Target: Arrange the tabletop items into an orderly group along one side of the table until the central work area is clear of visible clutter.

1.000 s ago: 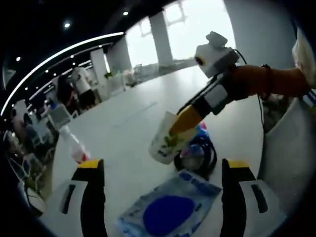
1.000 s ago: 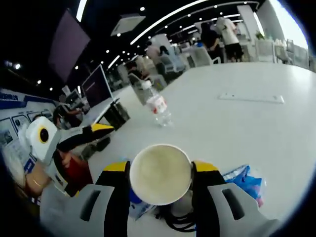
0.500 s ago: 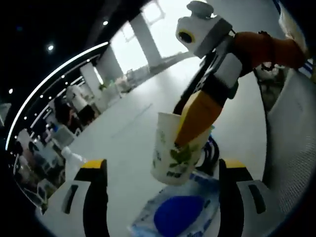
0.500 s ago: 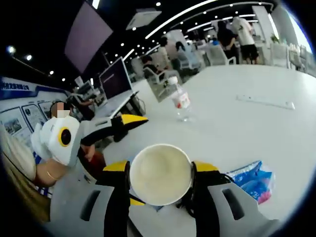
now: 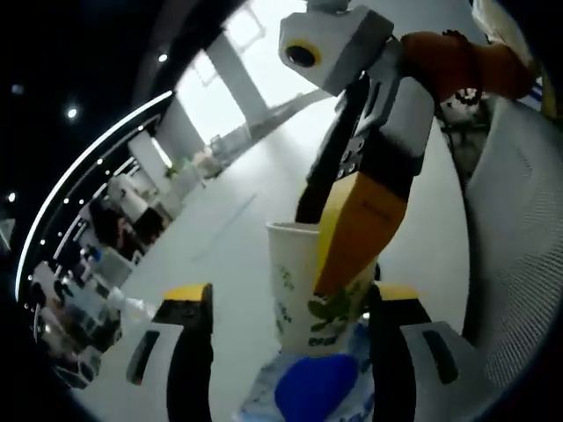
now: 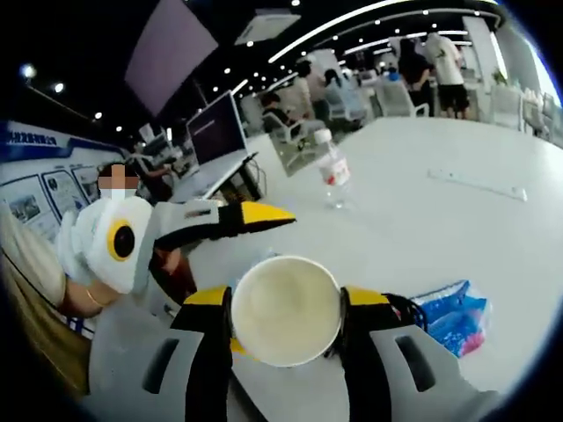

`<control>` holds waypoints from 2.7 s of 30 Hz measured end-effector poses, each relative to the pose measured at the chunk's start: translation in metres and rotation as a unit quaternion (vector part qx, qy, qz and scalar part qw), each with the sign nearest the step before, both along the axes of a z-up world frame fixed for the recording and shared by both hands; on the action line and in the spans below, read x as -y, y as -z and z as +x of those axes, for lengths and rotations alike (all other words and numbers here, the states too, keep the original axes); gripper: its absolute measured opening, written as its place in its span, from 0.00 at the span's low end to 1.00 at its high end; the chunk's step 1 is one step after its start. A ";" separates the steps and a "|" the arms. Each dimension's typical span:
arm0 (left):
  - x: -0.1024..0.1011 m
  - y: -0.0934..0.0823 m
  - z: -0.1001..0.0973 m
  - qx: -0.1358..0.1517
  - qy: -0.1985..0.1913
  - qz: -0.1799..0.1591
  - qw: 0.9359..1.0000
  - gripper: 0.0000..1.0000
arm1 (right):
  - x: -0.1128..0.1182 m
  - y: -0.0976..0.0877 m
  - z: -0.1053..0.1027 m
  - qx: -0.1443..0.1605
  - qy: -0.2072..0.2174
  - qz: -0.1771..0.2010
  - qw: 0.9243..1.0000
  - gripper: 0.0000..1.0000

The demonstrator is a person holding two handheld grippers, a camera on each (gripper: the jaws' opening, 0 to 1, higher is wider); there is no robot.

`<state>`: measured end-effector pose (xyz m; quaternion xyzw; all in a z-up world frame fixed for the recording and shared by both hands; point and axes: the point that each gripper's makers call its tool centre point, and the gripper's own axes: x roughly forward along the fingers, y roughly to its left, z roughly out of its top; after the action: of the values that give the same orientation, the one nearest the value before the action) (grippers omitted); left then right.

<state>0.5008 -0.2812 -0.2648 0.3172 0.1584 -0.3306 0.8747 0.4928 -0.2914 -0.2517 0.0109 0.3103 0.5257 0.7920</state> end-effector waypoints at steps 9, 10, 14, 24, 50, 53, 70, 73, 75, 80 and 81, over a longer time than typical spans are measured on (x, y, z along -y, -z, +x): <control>0.003 0.009 -0.006 -0.018 0.020 0.015 1.000 0.54 | 0.000 0.002 0.000 0.008 0.003 -0.009 1.000 0.49; 0.004 0.010 -0.007 -0.020 0.021 0.017 0.999 0.52 | 0.001 0.002 0.000 0.009 0.003 -0.010 1.000 0.49; 0.007 0.011 -0.010 -0.023 0.028 0.016 0.999 0.44 | 0.002 0.001 0.000 0.011 0.005 -0.009 1.000 0.49; 0.008 0.012 -0.013 -0.030 0.031 0.019 0.999 0.39 | 0.001 0.001 0.000 0.007 0.008 -0.002 1.000 0.51; -0.001 -0.013 0.001 -0.057 -0.046 -0.183 0.980 0.37 | 0.000 -0.037 0.017 0.064 0.042 0.095 0.993 0.87; -0.005 -0.016 0.006 -0.061 -0.057 -0.204 0.975 0.37 | 0.004 -0.038 0.020 0.067 0.049 0.096 0.992 0.89; -0.047 -0.043 0.030 -0.016 -0.127 -0.289 0.949 0.37 | 0.023 -0.040 0.039 0.051 0.095 0.114 0.988 0.93; -0.056 -0.047 0.035 -0.009 -0.139 -0.300 0.944 0.37 | 0.022 -0.038 0.038 0.050 0.094 0.112 0.988 0.94; -0.060 -0.051 0.038 -0.002 -0.141 -0.299 0.944 0.37 | 0.021 -0.036 0.038 0.048 0.092 0.110 0.989 0.94; -0.067 -0.060 0.049 0.007 -0.145 -0.306 0.941 0.37 | 0.022 -0.034 0.037 0.048 0.090 0.105 0.989 0.95; -0.067 -0.061 0.051 0.007 -0.144 -0.307 0.941 0.37 | 0.022 -0.034 0.037 0.047 0.090 0.104 0.989 0.95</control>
<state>0.5514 -0.2138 -0.2033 0.0092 0.0867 -0.2311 0.9690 0.5296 -0.3133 -0.2181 0.0960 0.2142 0.4817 0.8443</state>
